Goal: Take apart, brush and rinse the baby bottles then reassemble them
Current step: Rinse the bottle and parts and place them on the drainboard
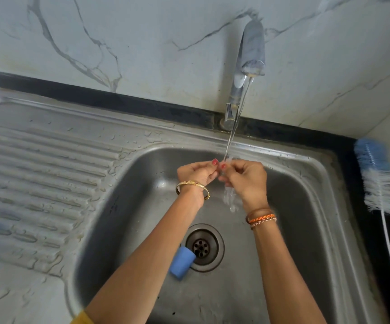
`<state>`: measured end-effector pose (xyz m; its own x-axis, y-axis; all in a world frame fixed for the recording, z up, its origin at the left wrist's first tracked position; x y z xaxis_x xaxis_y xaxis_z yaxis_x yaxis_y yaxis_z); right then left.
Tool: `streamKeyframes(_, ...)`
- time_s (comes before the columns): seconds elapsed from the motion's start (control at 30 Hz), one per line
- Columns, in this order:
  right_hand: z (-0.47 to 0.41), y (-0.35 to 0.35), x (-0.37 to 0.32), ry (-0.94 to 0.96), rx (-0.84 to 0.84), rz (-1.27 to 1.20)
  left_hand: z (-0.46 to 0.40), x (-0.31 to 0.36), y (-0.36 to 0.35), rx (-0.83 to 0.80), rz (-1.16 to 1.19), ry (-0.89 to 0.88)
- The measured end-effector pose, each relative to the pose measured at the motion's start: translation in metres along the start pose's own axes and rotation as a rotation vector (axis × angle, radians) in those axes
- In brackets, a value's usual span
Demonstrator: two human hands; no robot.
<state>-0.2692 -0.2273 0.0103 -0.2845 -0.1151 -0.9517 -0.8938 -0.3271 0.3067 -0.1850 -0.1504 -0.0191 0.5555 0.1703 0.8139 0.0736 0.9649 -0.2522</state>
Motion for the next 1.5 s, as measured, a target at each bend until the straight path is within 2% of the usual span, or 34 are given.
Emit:
streamKeyframes(0.1,-0.001,0.007,-0.002,-0.063,0.174,-0.239,-0.008,-0.004,0.009,0.140,0.086,0.073)
streamKeyframes(0.2,-0.010,0.004,-0.009,0.067,0.085,-0.053,-0.008,-0.005,0.013,0.069,0.128,0.115)
streamKeyframes(0.27,-0.010,-0.003,-0.008,0.069,0.007,0.016,-0.006,-0.005,0.009,0.010,0.115,0.139)
streamKeyframes(0.37,0.001,-0.014,-0.003,-0.002,-0.135,-0.090,-0.001,-0.003,-0.003,-0.042,0.026,0.153)
streamKeyframes(0.43,0.004,-0.015,0.000,0.015,-0.089,-0.118,0.001,-0.004,-0.007,-0.069,0.003,0.169)
streamKeyframes(0.53,-0.001,-0.011,0.000,0.128,0.083,0.008,0.005,-0.007,-0.010,-0.120,0.096,0.236)
streamKeyframes(0.6,-0.005,-0.010,0.001,0.140,0.166,0.032,0.006,-0.008,-0.013,-0.123,0.089,0.198)
streamKeyframes(0.7,-0.006,-0.011,0.001,0.055,0.193,0.011,0.006,-0.010,-0.013,-0.027,0.000,0.117)
streamKeyframes(0.8,-0.003,-0.011,0.001,-0.023,0.123,-0.041,0.005,-0.007,-0.009,0.046,-0.063,0.052)
streamKeyframes(0.9,0.001,-0.014,0.003,-0.100,-0.024,-0.143,0.003,0.000,-0.005,0.051,-0.136,-0.055)
streamKeyframes(1.0,0.002,-0.016,0.004,-0.163,-0.050,-0.228,0.000,0.004,-0.007,0.010,-0.193,-0.122)
streamKeyframes(1.07,0.003,-0.019,0.003,-0.162,-0.066,-0.253,-0.001,0.005,-0.008,0.005,-0.200,-0.109)
streamKeyframes(1.13,0.003,-0.020,-0.002,-0.075,-0.082,-0.276,-0.004,0.007,-0.010,0.012,-0.191,-0.059)
streamKeyframes(1.23,0.002,-0.016,-0.010,0.150,-0.010,-0.204,-0.004,0.002,-0.012,0.003,-0.126,0.084)
streamKeyframes(1.3,0.003,-0.013,-0.012,0.201,0.030,-0.197,-0.003,-0.001,-0.014,-0.037,0.009,0.190)
streamKeyframes(1.4,0.000,-0.009,-0.006,0.146,0.098,-0.187,-0.001,0.001,-0.016,-0.088,0.134,0.183)
streamKeyframes(1.5,-0.006,-0.011,0.004,-0.006,0.178,-0.216,0.006,0.005,-0.019,-0.111,0.005,0.030)
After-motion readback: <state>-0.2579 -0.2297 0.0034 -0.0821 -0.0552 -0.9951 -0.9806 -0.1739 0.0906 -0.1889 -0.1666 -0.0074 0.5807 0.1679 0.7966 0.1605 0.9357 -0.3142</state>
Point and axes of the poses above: each hand's wrist, its own z-axis away from the middle knuckle, its own y-axis out of the back of the hand, x = y × z, the point moved 4 cm from there along -z, towards the middle knuckle, and after that the axes turned 15 degrees about x, right-handed, at the moved point
